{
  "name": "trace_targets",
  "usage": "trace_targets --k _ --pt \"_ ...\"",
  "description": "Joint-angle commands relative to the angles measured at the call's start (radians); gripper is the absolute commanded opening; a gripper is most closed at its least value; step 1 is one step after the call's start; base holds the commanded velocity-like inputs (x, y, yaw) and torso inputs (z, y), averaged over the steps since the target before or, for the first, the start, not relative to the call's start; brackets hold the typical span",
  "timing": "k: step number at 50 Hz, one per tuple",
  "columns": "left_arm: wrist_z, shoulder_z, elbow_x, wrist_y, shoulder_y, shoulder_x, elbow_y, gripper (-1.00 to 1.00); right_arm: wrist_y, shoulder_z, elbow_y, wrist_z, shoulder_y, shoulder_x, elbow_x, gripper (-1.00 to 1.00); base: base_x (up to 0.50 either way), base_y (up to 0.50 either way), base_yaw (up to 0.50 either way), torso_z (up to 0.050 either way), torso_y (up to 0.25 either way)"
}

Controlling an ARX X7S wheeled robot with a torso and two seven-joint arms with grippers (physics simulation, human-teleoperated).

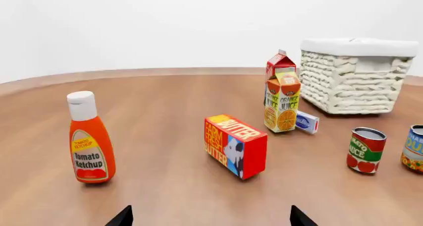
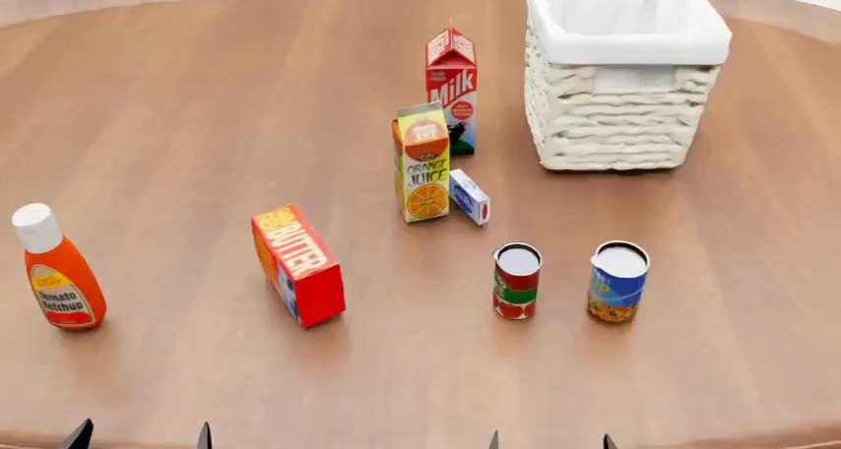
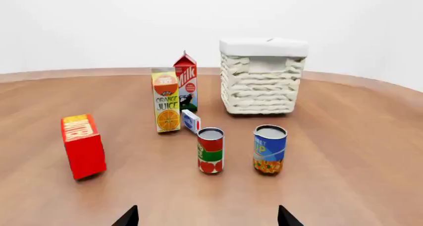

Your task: Pick up the alphabet soup, and put it in the basket.

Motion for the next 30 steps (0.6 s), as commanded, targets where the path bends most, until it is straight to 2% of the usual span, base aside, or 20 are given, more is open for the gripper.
trace_targets --k 1,8,22,30 --pt "-0.048 0.011 -0.004 0.011 0.000 -0.012 -0.002 1.00 -0.017 -0.024 0.005 0.030 -0.001 0.016 -0.003 1.00 0.00 0.00 0.00 0.000 0.000" --pt "-0.073 0.040 -0.031 0.029 0.009 -0.038 0.009 1.00 -0.038 -0.046 -0.010 0.044 -0.014 0.042 0.029 1.00 0.00 0.00 0.00 0.000 0.000" --pt "-0.123 0.049 -0.031 0.186 0.083 -0.072 0.103 1.00 -0.141 -0.067 -0.155 0.089 -0.119 0.082 0.013 1.00 0.00 0.00 0.00 0.000 0.000" --pt "-0.147 0.054 -0.027 0.211 0.102 -0.086 0.132 1.00 -0.175 -0.063 -0.178 0.099 -0.138 0.095 0.040 1.00 0.00 0.00 0.00 0.000 0.000"
